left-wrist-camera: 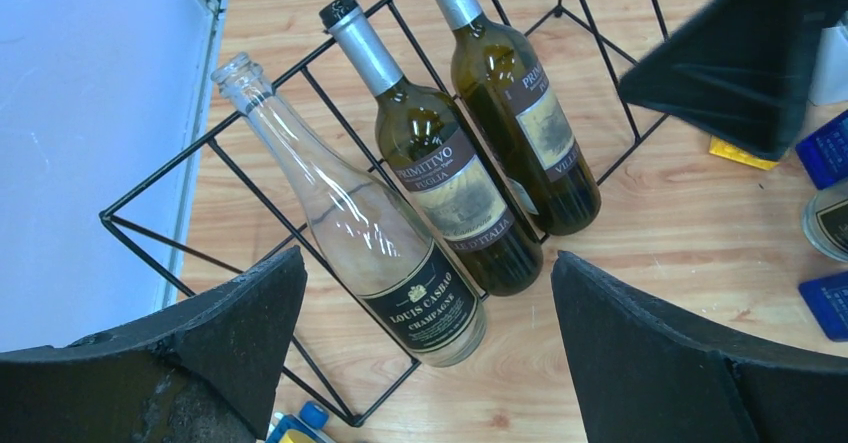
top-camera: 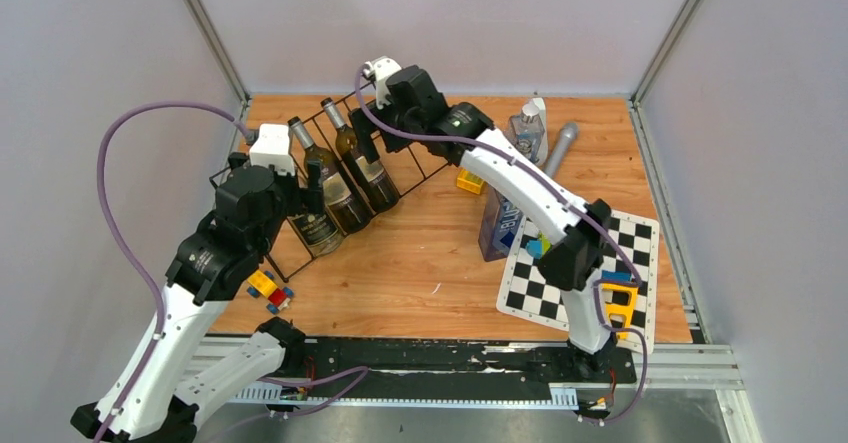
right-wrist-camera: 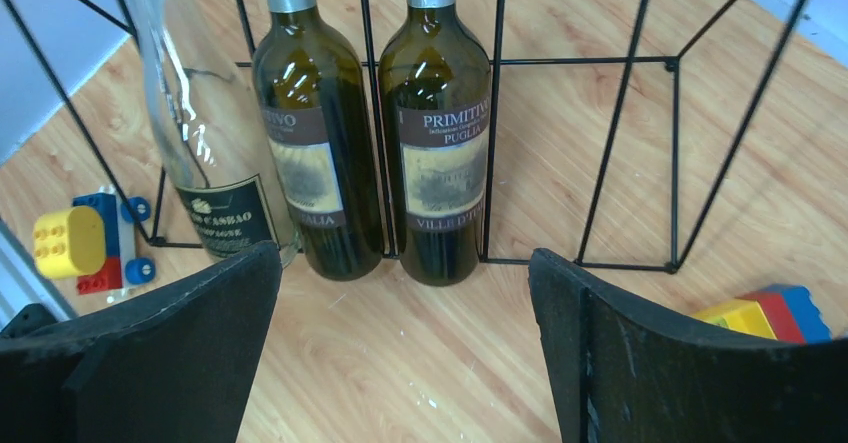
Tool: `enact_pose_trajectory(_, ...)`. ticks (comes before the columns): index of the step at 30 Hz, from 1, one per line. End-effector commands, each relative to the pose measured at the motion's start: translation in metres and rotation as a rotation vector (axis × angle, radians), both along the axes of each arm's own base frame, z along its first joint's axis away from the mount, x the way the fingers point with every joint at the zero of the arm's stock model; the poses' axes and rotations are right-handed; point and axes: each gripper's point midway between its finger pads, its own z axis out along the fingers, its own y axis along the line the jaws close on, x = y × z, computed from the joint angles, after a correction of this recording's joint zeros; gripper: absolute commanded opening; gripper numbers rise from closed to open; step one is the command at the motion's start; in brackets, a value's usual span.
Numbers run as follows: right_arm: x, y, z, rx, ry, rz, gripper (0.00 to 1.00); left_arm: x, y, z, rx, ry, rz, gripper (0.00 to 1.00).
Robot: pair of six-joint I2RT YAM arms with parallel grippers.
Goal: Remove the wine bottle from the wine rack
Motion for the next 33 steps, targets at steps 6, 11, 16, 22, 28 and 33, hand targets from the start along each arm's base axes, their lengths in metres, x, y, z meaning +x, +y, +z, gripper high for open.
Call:
enact_pose_trajectory(6, 0.047, 0.046, -0.038, 0.048, -0.029, 0.054, 0.95, -0.001, 0.01, -0.01, 0.026, -0.021, 0.032, 1.0)
enact_pose_trajectory(11, 0.065, 0.062, -0.068, 0.067, -0.048, 0.063, 0.93, 0.0, 0.007, -0.009, 0.006, -0.021, 0.027, 1.0)
enact_pose_trajectory(16, 0.078, 0.076, -0.076, 0.102, -0.083, 0.066, 0.92, 0.0, 0.004, -0.009, -0.017, -0.02, 0.022, 1.0)
enact_pose_trajectory(22, 0.088, 0.086, -0.08, 0.129, -0.116, 0.069, 0.89, 0.002, -0.007, -0.008, -0.077, -0.012, -0.009, 1.0)
enact_pose_trajectory(28, 0.1, 0.096, -0.083, 0.165, -0.16, 0.059, 0.82, 0.01, -0.021, 0.002, -0.173, -0.002, -0.043, 1.0)
enact_pose_trajectory(33, 0.104, 0.104, -0.084, 0.198, -0.173, 0.066, 0.79, 0.013, -0.024, 0.012, -0.193, -0.012, -0.054, 1.0)
